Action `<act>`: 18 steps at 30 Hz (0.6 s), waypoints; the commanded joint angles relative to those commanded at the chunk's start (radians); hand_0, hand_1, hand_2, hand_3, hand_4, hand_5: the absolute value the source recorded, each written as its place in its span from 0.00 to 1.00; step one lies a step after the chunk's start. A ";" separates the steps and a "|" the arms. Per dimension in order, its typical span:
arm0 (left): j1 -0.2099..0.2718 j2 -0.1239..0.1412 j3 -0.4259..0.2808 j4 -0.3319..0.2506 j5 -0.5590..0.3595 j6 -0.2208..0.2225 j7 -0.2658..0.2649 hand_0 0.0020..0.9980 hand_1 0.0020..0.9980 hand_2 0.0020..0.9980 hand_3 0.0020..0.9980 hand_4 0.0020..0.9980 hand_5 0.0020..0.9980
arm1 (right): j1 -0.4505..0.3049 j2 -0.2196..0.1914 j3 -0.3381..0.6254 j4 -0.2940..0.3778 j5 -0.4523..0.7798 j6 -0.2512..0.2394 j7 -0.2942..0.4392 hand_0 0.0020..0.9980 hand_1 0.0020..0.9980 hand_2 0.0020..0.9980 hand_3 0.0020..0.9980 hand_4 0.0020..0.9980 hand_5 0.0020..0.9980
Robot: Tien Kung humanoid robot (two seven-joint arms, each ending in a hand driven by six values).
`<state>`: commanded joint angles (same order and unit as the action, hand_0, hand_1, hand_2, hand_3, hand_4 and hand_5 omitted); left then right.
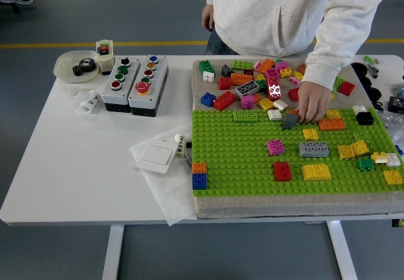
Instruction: Pick up the brick,pile it on top of brick,press brick,pick up the brick,pile it on top of brick,press brick
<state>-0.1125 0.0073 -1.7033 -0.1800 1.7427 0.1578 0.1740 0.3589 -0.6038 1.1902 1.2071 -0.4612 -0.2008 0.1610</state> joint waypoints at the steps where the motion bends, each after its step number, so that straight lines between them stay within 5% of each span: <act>1: -0.004 -0.001 0.000 0.000 0.001 -0.002 -0.001 0.77 0.80 0.85 0.62 0.67 0.68 | 0.001 0.001 0.004 0.001 0.000 0.000 0.002 0.84 0.79 0.80 0.80 1.00 0.93; 13: -0.031 -0.007 -0.074 0.000 0.082 -0.002 0.002 0.77 0.80 0.85 0.62 0.67 0.68 | 0.034 -0.008 -0.013 0.004 0.011 -0.013 0.008 0.84 0.79 0.80 0.80 1.00 0.93; 18: -0.014 -0.007 -0.029 0.000 0.004 0.012 -0.002 0.77 0.80 0.85 0.62 0.67 0.68 | 0.037 0.000 -0.031 -0.014 -0.007 -0.047 0.018 0.83 0.77 0.79 0.79 1.00 0.90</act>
<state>-0.1263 0.0000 -1.7326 -0.1800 1.7466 0.1694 0.1715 0.3963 -0.6040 1.1592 1.1934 -0.4680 -0.2474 0.1791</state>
